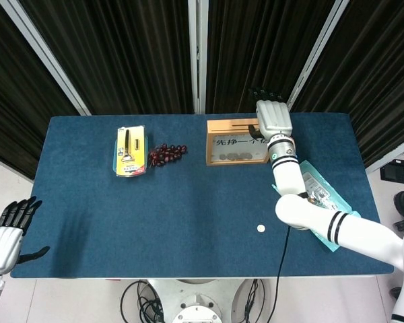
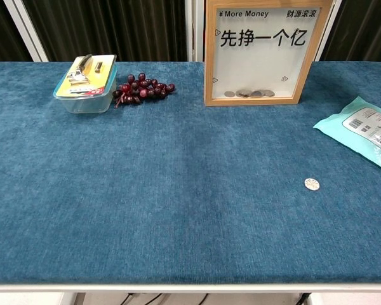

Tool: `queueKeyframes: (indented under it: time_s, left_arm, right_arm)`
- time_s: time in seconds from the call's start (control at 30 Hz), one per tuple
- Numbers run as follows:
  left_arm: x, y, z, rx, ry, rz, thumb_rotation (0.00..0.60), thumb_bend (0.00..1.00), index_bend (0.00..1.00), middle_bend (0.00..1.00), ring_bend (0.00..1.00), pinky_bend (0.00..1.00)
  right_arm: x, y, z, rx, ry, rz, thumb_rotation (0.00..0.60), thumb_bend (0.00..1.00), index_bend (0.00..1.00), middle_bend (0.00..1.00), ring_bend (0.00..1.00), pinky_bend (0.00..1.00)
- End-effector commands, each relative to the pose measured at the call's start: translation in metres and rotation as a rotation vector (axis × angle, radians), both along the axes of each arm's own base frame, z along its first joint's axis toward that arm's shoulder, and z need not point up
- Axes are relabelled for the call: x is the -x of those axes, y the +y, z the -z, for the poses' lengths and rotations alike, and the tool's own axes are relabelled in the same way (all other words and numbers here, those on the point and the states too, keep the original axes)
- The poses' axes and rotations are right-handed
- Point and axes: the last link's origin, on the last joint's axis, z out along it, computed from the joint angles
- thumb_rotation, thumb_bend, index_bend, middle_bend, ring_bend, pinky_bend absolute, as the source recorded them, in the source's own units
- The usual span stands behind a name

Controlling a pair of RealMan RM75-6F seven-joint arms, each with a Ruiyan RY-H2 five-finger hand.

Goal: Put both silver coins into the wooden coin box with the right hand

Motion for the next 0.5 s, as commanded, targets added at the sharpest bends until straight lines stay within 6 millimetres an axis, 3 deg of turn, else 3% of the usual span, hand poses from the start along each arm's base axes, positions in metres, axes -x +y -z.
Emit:
queueKeyframes:
  time_s: [0.03,0.2,0.37,0.5]
  left_arm:
    - [0.000,0.000,-0.001,-0.005,0.000,-0.002,0.600,0.01,0.00,0.00,0.00,0.00]
    - [0.000,-0.001,-0.001,-0.009,-0.001,-0.006,0.600,0.01,0.00,0.00,0.00,0.00]
    - [-0.003,0.001,0.002,-0.007,0.001,0.005,0.600,0.01,0.00,0.00,0.00,0.00]
    - [-0.006,0.001,0.004,-0.006,0.012,0.005,0.600,0.01,0.00,0.00,0.00,0.00]
  right_arm:
    - [0.002,0.014,-0.015,0.026,-0.014,-0.068,0.600,0.33,0.00,0.00,0.00,0.00]
    - [0.023,0.059,-0.033,0.143,0.047,-0.312,0.600,0.34,0.00,0.00,0.00,0.00]
    - [0.088,0.122,-0.019,0.144,0.105,-0.547,0.600,0.36,0.00,0.00,0.00,0.00]
    - [0.126,0.159,-0.007,0.091,0.148,-0.650,0.600,0.36,0.00,0.00,0.00,0.00]
